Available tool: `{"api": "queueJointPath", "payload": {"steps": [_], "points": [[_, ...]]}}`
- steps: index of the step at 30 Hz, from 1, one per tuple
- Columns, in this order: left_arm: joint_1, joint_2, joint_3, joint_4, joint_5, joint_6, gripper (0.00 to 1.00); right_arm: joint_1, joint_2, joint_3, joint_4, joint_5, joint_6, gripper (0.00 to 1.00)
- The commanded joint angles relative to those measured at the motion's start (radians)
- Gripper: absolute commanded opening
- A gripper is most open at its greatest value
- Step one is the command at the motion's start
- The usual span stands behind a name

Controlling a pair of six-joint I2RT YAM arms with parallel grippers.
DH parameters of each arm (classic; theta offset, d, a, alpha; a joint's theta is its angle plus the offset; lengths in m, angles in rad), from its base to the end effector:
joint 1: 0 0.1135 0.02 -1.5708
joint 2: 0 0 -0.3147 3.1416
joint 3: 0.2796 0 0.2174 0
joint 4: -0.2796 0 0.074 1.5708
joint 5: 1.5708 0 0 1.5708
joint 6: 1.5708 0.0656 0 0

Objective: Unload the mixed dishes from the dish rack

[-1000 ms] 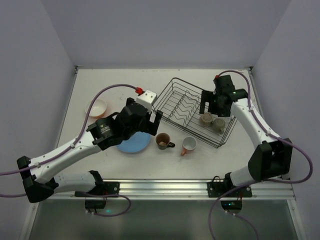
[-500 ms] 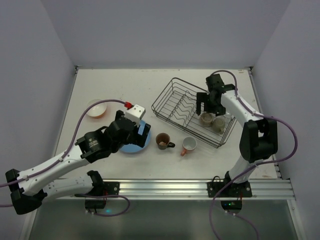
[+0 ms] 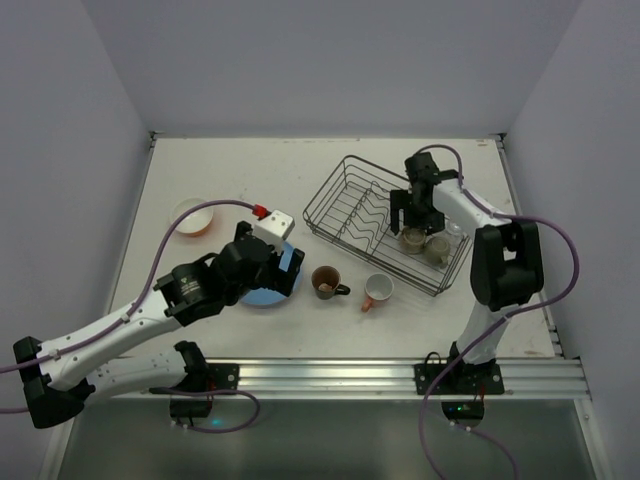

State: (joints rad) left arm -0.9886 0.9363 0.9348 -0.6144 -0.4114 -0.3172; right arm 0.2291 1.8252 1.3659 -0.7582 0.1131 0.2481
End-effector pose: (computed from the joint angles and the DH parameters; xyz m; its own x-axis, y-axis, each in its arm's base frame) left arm 0.1055 -0.1125 0.3491 -0.4846 0.2162 -0.8476 0.4578 0.8884 -0.0351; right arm 0.3535 0.0748 0.2486 -0.9318 0.0333 -0.3614 0.0425 0.9989 -0.0177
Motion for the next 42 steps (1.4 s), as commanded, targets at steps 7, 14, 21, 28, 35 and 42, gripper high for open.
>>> {"api": "queueJointPath", "payload": {"steps": [7, 14, 21, 28, 35, 42], "points": [[-0.001, -0.016, -0.005, 0.051, 0.014, 0.027, 1.00, 0.029, 0.014, -0.019, 0.045, 0.042, 0.017, 0.72], [-0.001, -0.017, -0.005, 0.050, 0.019, 0.027, 1.00, 0.045, -0.029, -0.042, 0.048, 0.057, 0.045, 0.37], [-0.001, -0.021, 0.002, 0.047, 0.011, 0.021, 1.00, 0.070, -0.162, -0.039, 0.022, 0.048, 0.069, 0.25], [-0.001, -0.033, 0.024, 0.047, 0.011, 0.003, 1.00, 0.070, -0.303, -0.030, -0.010, 0.043, 0.080, 0.14], [-0.001, -0.106, 0.047, 0.158, 0.103, -0.101, 1.00, 0.061, -0.565, -0.053, 0.023, -0.111, 0.111, 0.05], [-0.001, -0.225, -0.155, 0.754, 0.429, -0.091, 1.00, 0.023, -0.823, -0.180, 0.263, -0.739, 0.204, 0.00]]}}
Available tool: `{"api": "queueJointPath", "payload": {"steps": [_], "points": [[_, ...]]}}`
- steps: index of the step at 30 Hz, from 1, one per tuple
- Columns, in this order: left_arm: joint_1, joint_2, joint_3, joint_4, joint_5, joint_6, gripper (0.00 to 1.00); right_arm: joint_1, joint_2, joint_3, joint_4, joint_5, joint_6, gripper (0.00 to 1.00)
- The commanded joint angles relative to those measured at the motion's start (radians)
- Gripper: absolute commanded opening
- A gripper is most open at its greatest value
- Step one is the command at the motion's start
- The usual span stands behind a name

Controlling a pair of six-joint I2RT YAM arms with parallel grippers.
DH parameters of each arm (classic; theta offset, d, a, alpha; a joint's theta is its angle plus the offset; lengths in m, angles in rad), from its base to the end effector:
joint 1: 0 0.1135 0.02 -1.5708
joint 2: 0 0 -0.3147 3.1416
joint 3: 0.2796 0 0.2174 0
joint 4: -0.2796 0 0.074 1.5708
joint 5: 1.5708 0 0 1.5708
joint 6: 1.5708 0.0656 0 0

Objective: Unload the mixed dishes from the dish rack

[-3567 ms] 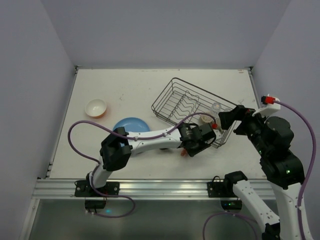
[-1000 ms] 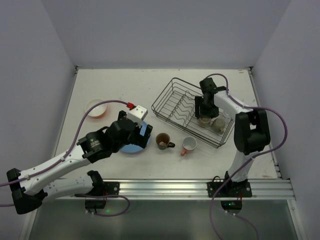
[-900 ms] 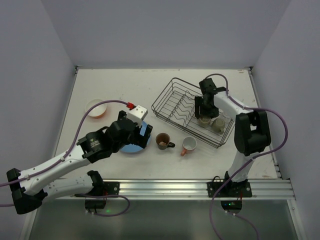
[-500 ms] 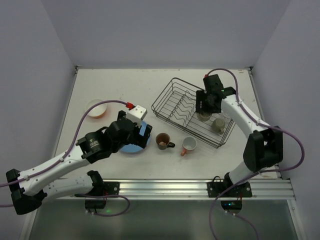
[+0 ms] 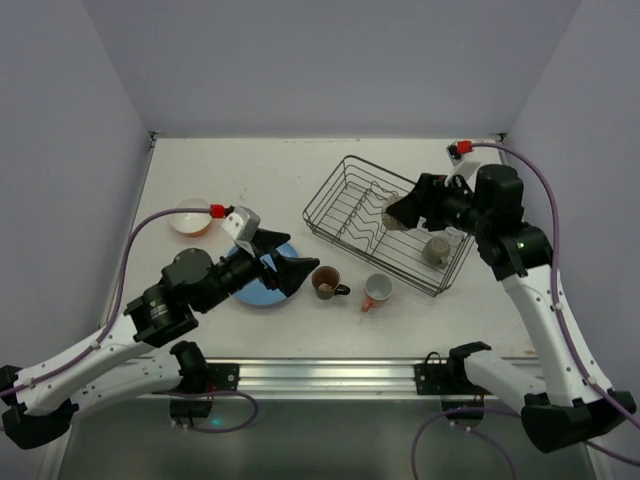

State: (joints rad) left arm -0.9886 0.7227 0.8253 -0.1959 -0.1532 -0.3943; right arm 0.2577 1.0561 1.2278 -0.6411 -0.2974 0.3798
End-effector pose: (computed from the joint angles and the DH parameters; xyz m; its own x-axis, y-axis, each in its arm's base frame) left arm 0.0765 -0.0980 0.3898 -0.3323 -0.1857 -0.9247 0.6653 0.6488 -0.3694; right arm 0.1717 0.0651 0.4204 -0.5903 0.2110 -0.7791 -0.2988 0.8395 0.4537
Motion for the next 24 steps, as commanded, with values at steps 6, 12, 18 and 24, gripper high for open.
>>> {"api": "queueJointPath", "payload": {"steps": [6, 12, 18, 24], "points": [[-0.002, 0.073, -0.077, 0.605, 0.438, 0.162, 1.00, -0.008, -0.183, -0.116, 0.348, -0.575, 0.336, 0.00], [-0.002, 0.119, -0.084, 0.788, 0.599, 0.204, 1.00, -0.006, -0.229, -0.198, 0.621, -0.755, 0.589, 0.00], [-0.013, 0.214, -0.026, 0.831, 0.679, 0.172, 0.90, -0.008, -0.251, -0.237, 0.751, -0.812, 0.691, 0.00], [-0.045, 0.268, 0.003, 0.849, 0.678, 0.181, 0.73, -0.005, -0.260, -0.266, 0.822, -0.822, 0.752, 0.00]]}}
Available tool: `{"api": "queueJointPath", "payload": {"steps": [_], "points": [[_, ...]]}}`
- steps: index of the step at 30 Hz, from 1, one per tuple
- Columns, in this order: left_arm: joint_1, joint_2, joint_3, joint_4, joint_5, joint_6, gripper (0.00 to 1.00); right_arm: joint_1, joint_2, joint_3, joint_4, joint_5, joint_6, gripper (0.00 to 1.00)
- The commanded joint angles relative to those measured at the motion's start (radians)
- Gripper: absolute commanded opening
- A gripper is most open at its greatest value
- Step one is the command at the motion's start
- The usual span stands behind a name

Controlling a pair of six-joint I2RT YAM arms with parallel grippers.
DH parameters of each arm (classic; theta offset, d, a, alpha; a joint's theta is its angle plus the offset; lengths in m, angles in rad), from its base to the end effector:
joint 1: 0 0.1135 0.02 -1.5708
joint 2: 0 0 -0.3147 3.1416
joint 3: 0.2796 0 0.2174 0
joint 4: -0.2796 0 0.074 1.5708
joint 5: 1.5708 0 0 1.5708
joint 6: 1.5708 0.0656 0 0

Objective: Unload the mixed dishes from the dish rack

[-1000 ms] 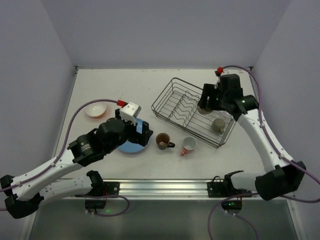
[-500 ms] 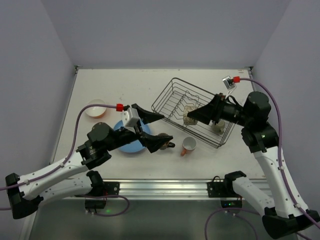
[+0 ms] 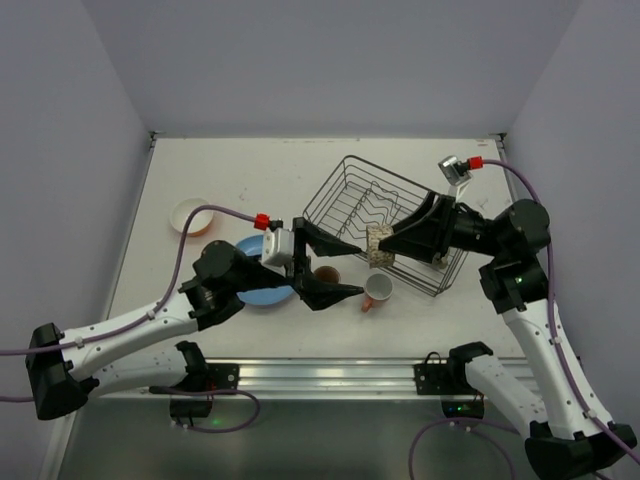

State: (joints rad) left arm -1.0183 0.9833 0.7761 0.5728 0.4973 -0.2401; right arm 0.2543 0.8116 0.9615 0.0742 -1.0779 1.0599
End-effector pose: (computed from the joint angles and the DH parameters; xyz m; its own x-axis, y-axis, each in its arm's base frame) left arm 0.0706 -0.1742 0.4382 -0.0513 -0.3151 -0.9477 0.9984 0.0073 -0.0564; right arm 0.0856 0.0820 0.4557 -0.7238 0.2383 -0.6475 -0.6523 0.0695 0.7548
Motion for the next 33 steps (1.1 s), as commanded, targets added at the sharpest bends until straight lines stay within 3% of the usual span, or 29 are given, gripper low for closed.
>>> {"api": "queueJointPath", "payload": {"steps": [1, 3, 7, 14, 17, 18, 19, 24, 26, 27, 28, 29, 31, 33], "points": [[-0.022, 0.021, 0.063, 0.084, 0.024, 0.028, 0.72, 0.000, -0.014, 0.002, 0.107, -0.042, 0.077, 0.00], [-0.026, 0.037, 0.075, 0.090, 0.024, 0.027, 0.63, 0.002, -0.017, 0.003, 0.108, -0.040, 0.077, 0.00], [-0.048, 0.089, 0.107, 0.120, 0.027, 0.019, 0.58, 0.005, -0.017, 0.005, 0.102, -0.031, 0.071, 0.00], [-0.066, 0.150, 0.140, 0.162, 0.001, 0.010, 0.35, 0.010, -0.032, -0.007, 0.102, -0.033, 0.069, 0.00], [-0.069, 0.166, 0.149, 0.174, -0.009, 0.004, 0.20, 0.010, -0.045, -0.013, 0.105, -0.034, 0.069, 0.00], [-0.069, 0.167, 0.150, 0.176, -0.014, 0.002, 0.07, 0.010, -0.049, -0.015, 0.107, -0.037, 0.069, 0.00], [-0.069, 0.170, 0.152, 0.179, -0.019, -0.001, 0.00, 0.010, -0.051, -0.020, 0.107, -0.036, 0.071, 0.00], [-0.069, 0.173, 0.146, 0.219, -0.054, -0.030, 0.00, 0.010, -0.060, -0.056, 0.174, -0.051, 0.103, 0.00], [-0.071, 0.169, 0.137, 0.231, -0.069, -0.039, 0.00, 0.011, -0.065, -0.067, 0.180, -0.050, 0.103, 0.20], [-0.071, 0.166, 0.124, 0.237, -0.077, -0.041, 0.00, 0.011, -0.066, -0.069, 0.176, -0.050, 0.097, 0.35], [-0.069, 0.157, 0.118, 0.237, -0.091, -0.041, 0.00, 0.010, -0.068, -0.064, 0.165, -0.042, 0.086, 0.82], [-0.071, 0.152, 0.112, 0.237, -0.103, -0.036, 0.00, 0.004, -0.068, -0.055, 0.112, -0.034, 0.069, 0.98], [-0.071, 0.134, 0.115, 0.176, -0.140, -0.021, 0.00, -0.004, -0.066, 0.015, -0.014, -0.002, -0.058, 0.99], [-0.068, 0.118, 0.130, 0.054, -0.241, 0.008, 0.00, -0.032, -0.068, 0.072, -0.242, 0.105, -0.161, 0.99]]}}
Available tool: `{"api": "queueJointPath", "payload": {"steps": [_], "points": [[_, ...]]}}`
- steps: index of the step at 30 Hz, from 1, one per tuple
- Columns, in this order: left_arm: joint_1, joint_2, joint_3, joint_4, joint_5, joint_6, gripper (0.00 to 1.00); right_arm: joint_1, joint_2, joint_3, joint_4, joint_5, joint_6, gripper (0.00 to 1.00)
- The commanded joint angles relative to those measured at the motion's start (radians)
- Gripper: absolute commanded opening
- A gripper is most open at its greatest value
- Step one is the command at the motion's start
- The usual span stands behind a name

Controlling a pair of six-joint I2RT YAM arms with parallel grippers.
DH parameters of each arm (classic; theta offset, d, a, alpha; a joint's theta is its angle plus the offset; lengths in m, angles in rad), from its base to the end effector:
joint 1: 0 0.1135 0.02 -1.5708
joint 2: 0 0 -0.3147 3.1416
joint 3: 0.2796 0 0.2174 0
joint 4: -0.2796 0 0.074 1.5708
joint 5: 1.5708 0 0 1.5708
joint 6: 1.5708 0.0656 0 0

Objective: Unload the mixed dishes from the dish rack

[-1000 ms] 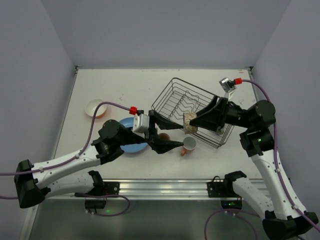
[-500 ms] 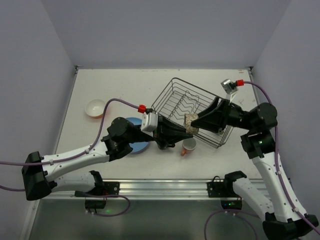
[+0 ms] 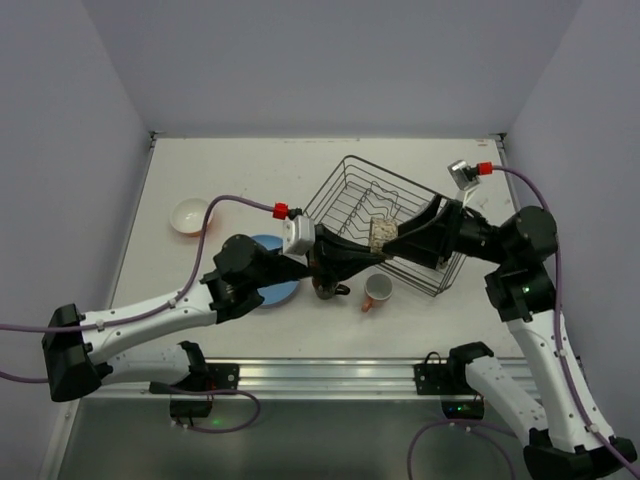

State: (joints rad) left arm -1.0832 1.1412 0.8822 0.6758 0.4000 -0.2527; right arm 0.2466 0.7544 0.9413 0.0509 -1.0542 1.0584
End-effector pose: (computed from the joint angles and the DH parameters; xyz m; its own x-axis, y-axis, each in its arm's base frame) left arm 0.0848 -0.2145 0.4585 -0.0615 -0.3755 -0.9248 0.9968 0.0238 -0.0760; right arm 0.0717 0.0769 0.4519 -0.7073 0.2659 -0.6550 -0.6600 0.0836 0.7466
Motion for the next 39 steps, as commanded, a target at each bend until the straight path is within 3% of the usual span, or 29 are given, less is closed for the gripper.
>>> {"api": "queueJointPath", "payload": {"steps": [1, 4, 5, 6, 7, 8, 10, 11, 12, 15, 19, 24, 26, 30, 39], "points": [[-0.003, -0.058, 0.030, -0.094, -0.229, 0.030, 0.00, -0.052, -0.015, 0.132, -0.271, 0.118, -0.228, 0.99], [0.008, -0.087, 0.083, -0.312, -0.381, 0.052, 0.00, -0.072, -0.038, 0.220, -0.480, 0.333, -0.363, 0.99], [0.014, -0.090, 0.105, -0.378, -0.506, 0.052, 0.00, -0.073, -0.044, 0.237, -0.570, 0.405, -0.389, 0.99], [0.026, -0.090, 0.162, -0.518, -0.576, 0.046, 0.00, -0.073, -0.058, 0.250, -0.606, 0.531, -0.435, 0.99], [0.034, -0.083, 0.193, -0.591, -0.643, 0.037, 0.00, -0.073, -0.066, 0.269, -0.631, 0.583, -0.454, 0.99], [0.045, -0.074, 0.230, -0.769, -0.790, 0.002, 0.00, -0.073, -0.072, 0.274, -0.669, 0.624, -0.469, 0.99], [0.152, -0.012, 0.375, -0.954, -0.883, -0.060, 0.00, -0.073, -0.089, 0.274, -0.683, 0.674, -0.497, 0.99], [0.213, 0.015, 0.424, -1.102, -0.863, -0.126, 0.00, -0.073, -0.093, 0.271, -0.683, 0.672, -0.498, 0.99], [0.352, 0.038, 0.492, -1.149, -0.816, -0.140, 0.00, -0.073, -0.093, 0.268, -0.681, 0.660, -0.500, 0.99], [0.596, 0.202, 0.601, -1.272, -0.600, -0.168, 0.00, -0.072, -0.092, 0.254, -0.681, 0.643, -0.506, 0.99], [0.722, 0.492, 0.843, -1.436, -0.480, -0.122, 0.00, -0.073, -0.101, 0.228, -0.689, 0.642, -0.526, 0.99], [0.833, 0.933, 1.370, -1.692, -0.521, -0.077, 0.00, -0.073, -0.122, 0.232, -0.750, 0.663, -0.583, 0.99], [0.870, 1.040, 1.550, -1.769, -0.489, -0.057, 0.00, -0.073, -0.139, 0.229, -0.775, 0.671, -0.604, 0.99], [0.924, 1.130, 1.488, -1.705, -0.471, -0.056, 0.00, -0.072, -0.158, 0.209, -0.790, 0.669, -0.609, 0.99], [0.925, 1.299, 1.532, -1.702, -0.533, 0.009, 0.00, -0.072, -0.153, 0.180, -0.781, 0.648, -0.612, 0.99]]}}
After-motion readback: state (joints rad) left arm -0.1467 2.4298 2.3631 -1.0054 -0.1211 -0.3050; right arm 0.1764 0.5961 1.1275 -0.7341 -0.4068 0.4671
